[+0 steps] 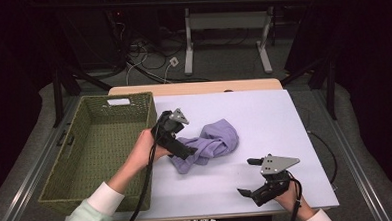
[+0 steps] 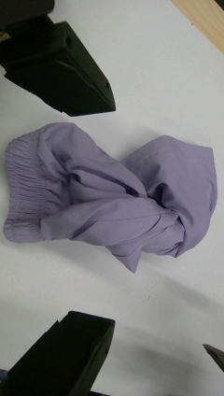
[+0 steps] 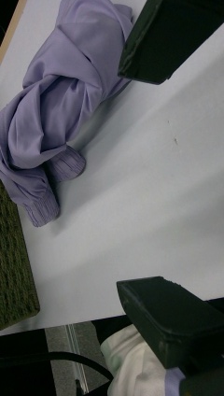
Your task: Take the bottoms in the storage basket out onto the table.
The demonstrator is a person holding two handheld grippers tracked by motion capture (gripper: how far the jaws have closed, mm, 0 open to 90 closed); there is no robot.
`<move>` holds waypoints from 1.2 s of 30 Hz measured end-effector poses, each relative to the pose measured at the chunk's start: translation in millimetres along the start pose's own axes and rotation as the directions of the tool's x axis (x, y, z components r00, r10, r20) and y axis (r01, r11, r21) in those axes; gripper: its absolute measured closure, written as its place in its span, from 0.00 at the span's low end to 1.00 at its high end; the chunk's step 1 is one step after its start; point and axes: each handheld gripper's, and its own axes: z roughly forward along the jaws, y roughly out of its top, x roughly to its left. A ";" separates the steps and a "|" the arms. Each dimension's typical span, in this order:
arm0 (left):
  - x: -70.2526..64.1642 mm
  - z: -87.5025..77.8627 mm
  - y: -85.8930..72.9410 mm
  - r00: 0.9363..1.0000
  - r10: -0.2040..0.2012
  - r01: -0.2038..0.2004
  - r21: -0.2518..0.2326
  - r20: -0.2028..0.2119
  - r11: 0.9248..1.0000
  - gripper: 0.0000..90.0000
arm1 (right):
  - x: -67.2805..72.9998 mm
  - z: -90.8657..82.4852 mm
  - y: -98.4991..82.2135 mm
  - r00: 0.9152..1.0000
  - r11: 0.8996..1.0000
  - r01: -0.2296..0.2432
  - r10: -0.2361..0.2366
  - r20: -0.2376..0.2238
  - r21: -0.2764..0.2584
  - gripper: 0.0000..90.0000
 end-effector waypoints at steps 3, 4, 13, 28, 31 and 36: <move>-1.9 -3.5 -5.2 1.000 -0.002 0.002 -0.009 -0.010 1.000 0.00 | -0.2 -0.1 -0.1 1.000 1.000 -0.003 0.003 0.000 0.001 0.00; -2.4 -4.8 -7.0 1.000 -0.004 0.004 -0.013 -0.012 1.000 0.00 | -0.1 0.0 0.0 1.000 1.000 -0.003 0.003 0.001 0.002 0.00; -3.4 -18.0 -24.2 0.999 -0.028 0.027 -0.043 -0.034 0.999 0.00 | 0.1 0.4 0.2 1.000 1.000 -0.002 0.002 0.001 0.010 0.01; -5.9 -39.4 -52.1 0.996 -0.061 0.055 -0.080 -0.067 0.995 0.00 | -0.4 0.5 0.2 1.000 1.000 0.000 0.000 0.005 0.008 0.01; -7.6 -43.2 -58.8 0.995 -0.069 0.062 -0.089 -0.072 0.994 0.00 | 0.1 0.4 0.3 1.000 1.000 -0.001 0.001 0.004 0.009 0.01; -9.1 -50.7 -70.0 0.993 -0.088 0.079 -0.110 -0.082 0.991 0.00 | 0.2 0.2 0.4 1.000 1.000 0.002 -0.002 0.003 0.007 0.01</move>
